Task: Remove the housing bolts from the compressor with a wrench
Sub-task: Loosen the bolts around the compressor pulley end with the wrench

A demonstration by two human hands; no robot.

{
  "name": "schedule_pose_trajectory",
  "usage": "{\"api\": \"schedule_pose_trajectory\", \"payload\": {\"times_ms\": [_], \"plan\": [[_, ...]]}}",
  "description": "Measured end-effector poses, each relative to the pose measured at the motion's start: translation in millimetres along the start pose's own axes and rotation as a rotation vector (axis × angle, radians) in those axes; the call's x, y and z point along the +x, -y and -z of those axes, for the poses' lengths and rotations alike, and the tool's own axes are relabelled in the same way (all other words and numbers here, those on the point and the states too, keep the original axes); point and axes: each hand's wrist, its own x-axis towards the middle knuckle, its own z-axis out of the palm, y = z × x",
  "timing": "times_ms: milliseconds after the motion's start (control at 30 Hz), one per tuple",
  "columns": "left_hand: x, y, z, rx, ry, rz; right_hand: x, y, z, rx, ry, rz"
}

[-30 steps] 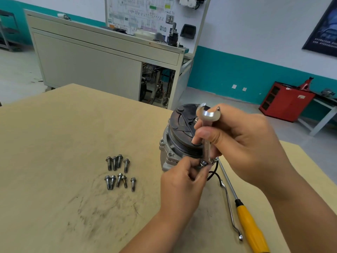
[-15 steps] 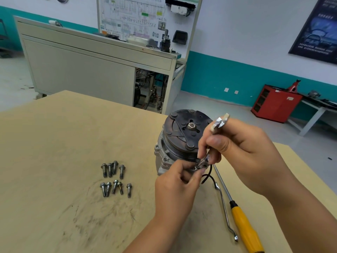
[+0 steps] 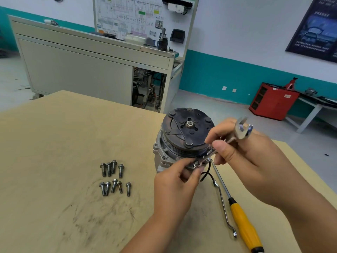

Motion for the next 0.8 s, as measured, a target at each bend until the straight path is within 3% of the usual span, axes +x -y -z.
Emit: {"api": "schedule_pose_trajectory", "payload": {"times_ms": [233, 533, 800], "plan": [[-1, -1, -1, 0.012, -0.001, 0.048, 2, 4, 8, 0.171, 0.042, -0.067], [1, -2, 1, -0.018, 0.029, 0.024, 8, -8, 1, 0.479, -0.054, -0.143], [3, -3, 7, -0.076, 0.086, 0.042, 17, -12, -12, 0.376, -0.093, -0.122]]}}
